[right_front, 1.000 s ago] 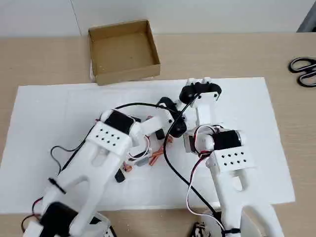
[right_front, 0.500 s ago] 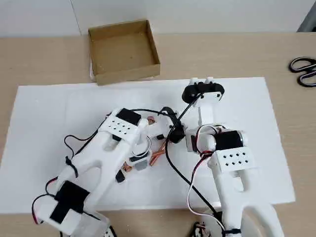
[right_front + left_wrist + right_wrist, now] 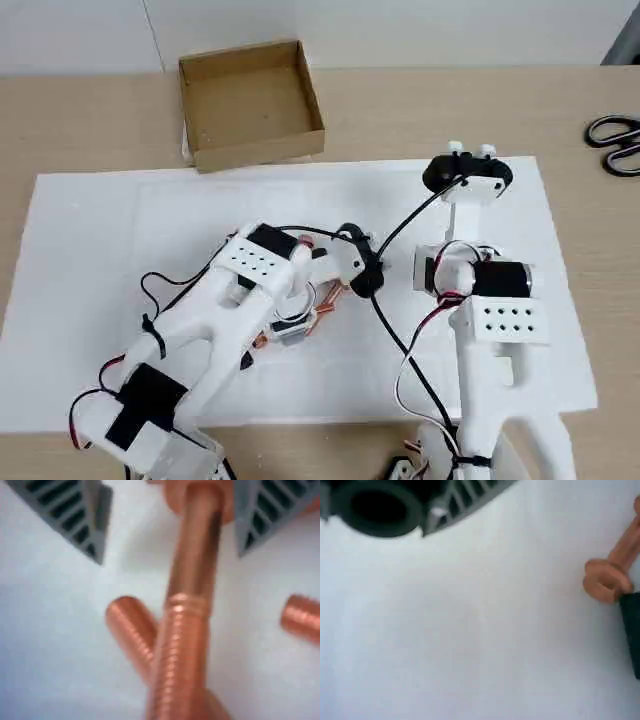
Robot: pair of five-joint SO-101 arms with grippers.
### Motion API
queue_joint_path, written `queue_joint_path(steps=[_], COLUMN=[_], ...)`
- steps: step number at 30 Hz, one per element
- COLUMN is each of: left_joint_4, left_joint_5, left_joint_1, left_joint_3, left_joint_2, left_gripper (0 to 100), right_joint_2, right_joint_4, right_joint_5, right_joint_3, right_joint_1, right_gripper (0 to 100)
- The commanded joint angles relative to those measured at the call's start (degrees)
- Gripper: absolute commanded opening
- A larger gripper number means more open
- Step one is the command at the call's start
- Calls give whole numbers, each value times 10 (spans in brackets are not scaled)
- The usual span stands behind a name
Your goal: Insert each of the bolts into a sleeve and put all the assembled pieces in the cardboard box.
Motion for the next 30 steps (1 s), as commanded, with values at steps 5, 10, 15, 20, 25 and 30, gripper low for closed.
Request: queue_joint_path(steps=[5, 10, 15, 20, 25, 30], left_joint_4=[-29, 4, 143, 227, 225, 220], left_joint_5=[-4, -4, -34, -198, -454, -572], left_joint_1=[11, 7, 7, -18, -115, -159], left_joint_3=[-22, -45, -148, -206, -207, -207], left_joint_2=[-4, -9, -9, -9, -5, -3], left_gripper=[7, 6, 6, 6, 6, 7], right_joint_2=[-21, -21, -21, -21, -21, -21], right_joint_4=[-11, -11, -11, -11, -11, -11], right_joint_5=[-4, -4, -3, -4, -4, -4], right_joint_3=[-31, -31, -31, -31, -31, -31], right_joint_1=[9, 10, 10, 8, 7, 7], right_gripper=[5, 5, 5, 5, 5, 5])
